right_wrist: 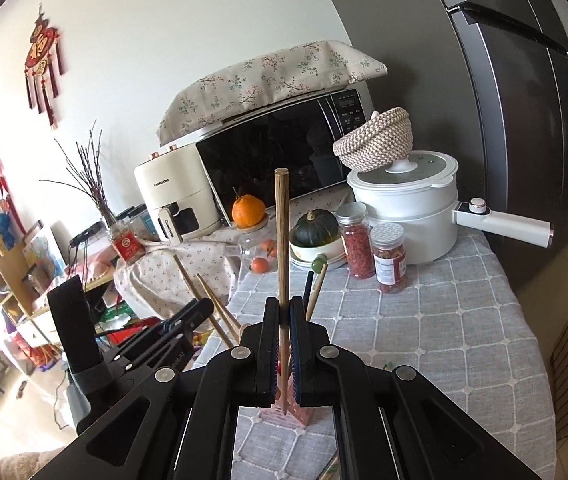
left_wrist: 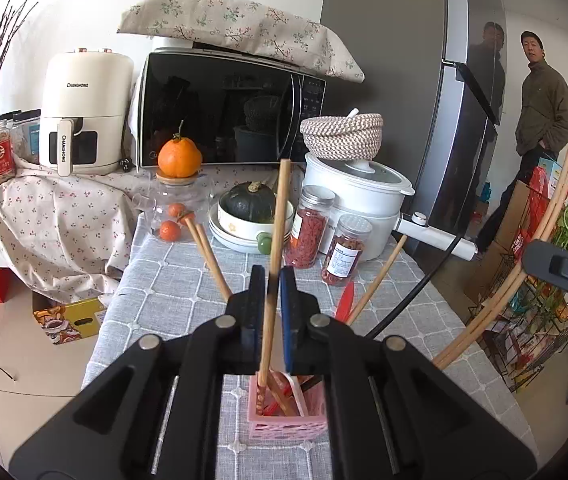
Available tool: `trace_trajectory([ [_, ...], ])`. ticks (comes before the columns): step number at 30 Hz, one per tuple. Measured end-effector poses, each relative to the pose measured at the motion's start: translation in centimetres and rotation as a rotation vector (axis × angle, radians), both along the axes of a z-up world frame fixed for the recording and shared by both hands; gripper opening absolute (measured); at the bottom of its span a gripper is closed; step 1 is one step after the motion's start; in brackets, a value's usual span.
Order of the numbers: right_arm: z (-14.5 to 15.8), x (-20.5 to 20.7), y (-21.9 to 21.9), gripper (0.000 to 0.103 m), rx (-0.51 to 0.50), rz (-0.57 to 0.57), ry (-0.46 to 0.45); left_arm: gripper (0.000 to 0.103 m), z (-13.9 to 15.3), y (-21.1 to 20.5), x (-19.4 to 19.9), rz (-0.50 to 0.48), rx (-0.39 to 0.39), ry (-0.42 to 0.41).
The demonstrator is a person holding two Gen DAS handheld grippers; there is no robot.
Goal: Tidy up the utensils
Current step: 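Lower the right tool's chopstick into the pink basket while the left tool drops its chopstick in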
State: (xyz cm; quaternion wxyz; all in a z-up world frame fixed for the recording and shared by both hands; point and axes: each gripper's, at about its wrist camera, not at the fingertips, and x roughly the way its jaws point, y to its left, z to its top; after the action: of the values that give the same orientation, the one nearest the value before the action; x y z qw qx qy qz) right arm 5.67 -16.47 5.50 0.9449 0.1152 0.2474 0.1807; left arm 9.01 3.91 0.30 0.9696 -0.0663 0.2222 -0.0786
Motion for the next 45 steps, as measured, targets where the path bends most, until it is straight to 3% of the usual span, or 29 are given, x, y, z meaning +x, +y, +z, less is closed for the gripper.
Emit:
trace_trajectory([
  [2, -0.1, 0.1, 0.4, 0.005, -0.008, 0.002, -0.006, 0.011, 0.1, 0.1, -0.1, -0.004, -0.006, 0.013],
  [8, -0.2, 0.7, 1.1, 0.005, -0.016, 0.0, -0.009, 0.043, 0.8, 1.1, -0.9, 0.028, -0.021, 0.081],
  [15, -0.2, 1.4, 1.8, 0.005, -0.017, -0.004, -0.02, 0.062, 0.2, 3.0, -1.7, 0.093, -0.012, 0.217],
  [24, 0.3, 1.9, 3.7, 0.006, -0.009, -0.007, -0.071, 0.062, -2.0, 4.1, -1.3, 0.064, -0.029, 0.36],
  [32, 1.5, 1.4, 5.4, 0.005, -0.031, 0.003, -0.146, 0.062, -2.4, 4.7, -1.3, 0.054, -0.04, 0.395],
  [39, -0.5, 2.4, 7.0, 0.005, -0.121, 0.015, -0.107, 0.062, -3.0, 4.6, -1.2, 0.05, -0.044, 0.429],
  [45, -4.2, 4.3, 7.8, 0.006, -0.163, 0.069, 0.033, 0.069, -3.3, 4.1, -1.2, 0.046, -0.023, 0.441],
])
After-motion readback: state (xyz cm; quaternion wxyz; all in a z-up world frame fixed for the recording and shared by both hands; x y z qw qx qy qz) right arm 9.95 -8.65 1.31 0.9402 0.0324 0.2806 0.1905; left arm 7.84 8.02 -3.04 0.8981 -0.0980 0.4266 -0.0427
